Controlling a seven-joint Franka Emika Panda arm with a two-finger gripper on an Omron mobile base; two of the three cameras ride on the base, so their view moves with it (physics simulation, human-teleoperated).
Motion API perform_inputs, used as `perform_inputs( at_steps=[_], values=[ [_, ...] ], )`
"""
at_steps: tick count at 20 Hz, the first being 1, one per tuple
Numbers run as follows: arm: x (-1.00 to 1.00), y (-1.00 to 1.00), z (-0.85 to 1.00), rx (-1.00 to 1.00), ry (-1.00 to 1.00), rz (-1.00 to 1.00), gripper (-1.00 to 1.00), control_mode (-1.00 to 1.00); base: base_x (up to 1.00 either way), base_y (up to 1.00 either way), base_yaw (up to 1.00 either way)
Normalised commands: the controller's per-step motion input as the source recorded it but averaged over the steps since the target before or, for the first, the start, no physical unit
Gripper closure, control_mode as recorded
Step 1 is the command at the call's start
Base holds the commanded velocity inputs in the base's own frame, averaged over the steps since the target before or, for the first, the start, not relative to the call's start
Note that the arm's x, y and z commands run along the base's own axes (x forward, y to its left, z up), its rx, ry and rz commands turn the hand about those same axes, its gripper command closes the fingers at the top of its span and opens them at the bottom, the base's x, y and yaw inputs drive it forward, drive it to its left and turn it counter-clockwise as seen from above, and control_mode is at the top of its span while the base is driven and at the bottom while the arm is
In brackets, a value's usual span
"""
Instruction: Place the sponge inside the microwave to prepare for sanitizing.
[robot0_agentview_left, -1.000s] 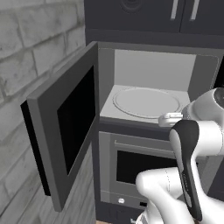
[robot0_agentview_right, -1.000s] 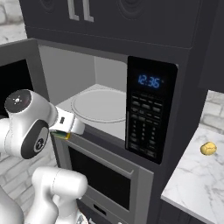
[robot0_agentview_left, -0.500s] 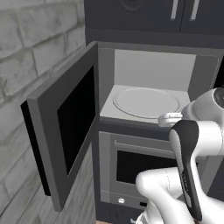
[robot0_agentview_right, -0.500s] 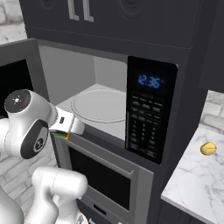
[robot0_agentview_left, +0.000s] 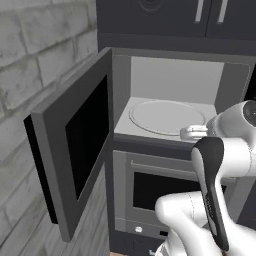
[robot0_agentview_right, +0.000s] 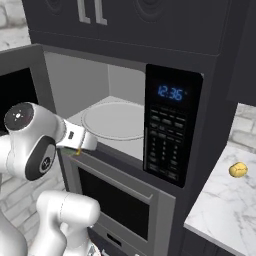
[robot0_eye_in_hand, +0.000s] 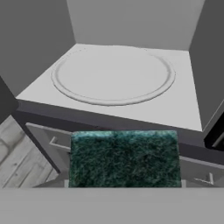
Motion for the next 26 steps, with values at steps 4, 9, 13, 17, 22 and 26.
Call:
perform_inputs(
  at_steps=[4,9,13,17,22,26],
  values=[
    [0.41,0.04,0.01,-0.02,-0.15,-0.17,1.00,-1.00,0.00,0.00,0.00],
    [0.56,-0.06,0.03,-0.01,-0.02,-0.15,1.00,-1.00,0.00,0.00,0.00],
    [0.23,0.00,0.00,0.00,0.00,0.00,1.00,-1.00,0.00,0.00,0.00],
    [0.37,0.00,0.00,0.00,0.00,0.00,1.00,-1.00,0.00,0.00,0.00],
    [0.40,-0.04,0.00,0.00,0.01,0.00,1.00,-1.00,0.00,0.00,0.00],
    [0.41,0.00,-0.10,0.00,0.00,-0.06,1.00,-1.00,0.00,0.00,0.00]
  ],
)
